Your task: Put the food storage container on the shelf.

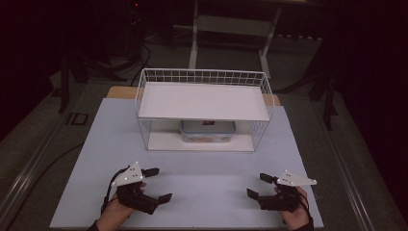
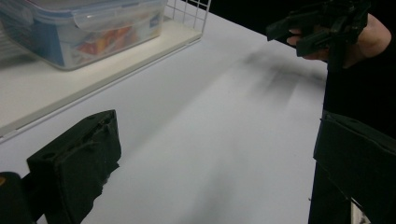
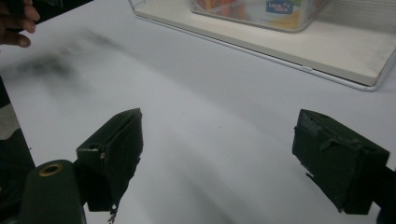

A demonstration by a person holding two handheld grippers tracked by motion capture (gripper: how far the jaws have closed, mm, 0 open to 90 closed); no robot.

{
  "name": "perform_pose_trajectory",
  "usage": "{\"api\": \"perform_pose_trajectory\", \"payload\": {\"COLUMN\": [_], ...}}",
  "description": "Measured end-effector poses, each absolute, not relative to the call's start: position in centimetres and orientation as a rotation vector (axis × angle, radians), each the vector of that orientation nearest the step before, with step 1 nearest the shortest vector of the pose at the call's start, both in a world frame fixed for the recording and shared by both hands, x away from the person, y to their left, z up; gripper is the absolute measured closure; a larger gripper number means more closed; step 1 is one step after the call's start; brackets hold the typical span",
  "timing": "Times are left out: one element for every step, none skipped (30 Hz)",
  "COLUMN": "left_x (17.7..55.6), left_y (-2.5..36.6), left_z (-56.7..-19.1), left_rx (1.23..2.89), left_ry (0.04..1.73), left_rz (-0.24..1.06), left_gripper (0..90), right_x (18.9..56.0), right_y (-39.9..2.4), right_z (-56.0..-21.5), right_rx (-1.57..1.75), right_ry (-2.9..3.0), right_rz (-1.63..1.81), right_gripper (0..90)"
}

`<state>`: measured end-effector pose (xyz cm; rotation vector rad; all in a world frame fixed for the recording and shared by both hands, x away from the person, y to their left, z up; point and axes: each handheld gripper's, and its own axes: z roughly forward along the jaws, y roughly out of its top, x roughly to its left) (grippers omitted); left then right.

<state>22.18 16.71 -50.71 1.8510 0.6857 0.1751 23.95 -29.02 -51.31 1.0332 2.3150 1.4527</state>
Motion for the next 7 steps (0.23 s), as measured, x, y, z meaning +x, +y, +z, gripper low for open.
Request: {"api": "perform_pose_trajectory", "payload": {"left_x": [22.2,22.21,22.21,22.21,22.2,22.19,22.18], "left_y": [16.7,16.68,16.66,16.65,16.65,16.65,16.64], "left_z": [-50.75,-50.76,-50.77,-50.78,-50.78,-50.79,-50.8], "left_rx": [1.85,1.847,1.848,1.848,1.847,1.847,1.85], "left_ry": [0.685,0.685,0.686,0.685,0.685,0.686,0.686], "left_rz": [0.171,0.168,0.169,0.169,0.166,0.165,0.168], "left_gripper": [0.9,0.9,0.8,0.8,0.9,0.8,0.9], "right_x": [23.95,23.95,23.93,23.91,23.89,23.88,23.88], "right_y": [-29.01,-28.99,-28.95,-28.91,-28.89,-28.88,-28.9], "right_z": [-51.31,-51.31,-51.3,-51.3,-51.31,-51.32,-51.32], "right_rx": [1.033,1.028,1.027,1.028,1.027,1.027,1.029], "right_ry": [2.315,2.316,2.317,2.318,2.319,2.321,2.321], "right_rz": [1.451,1.451,1.452,1.453,1.45,1.449,1.453], "right_gripper": [16.0,16.0,16.0,16.0,16.0,16.0,16.0]}}
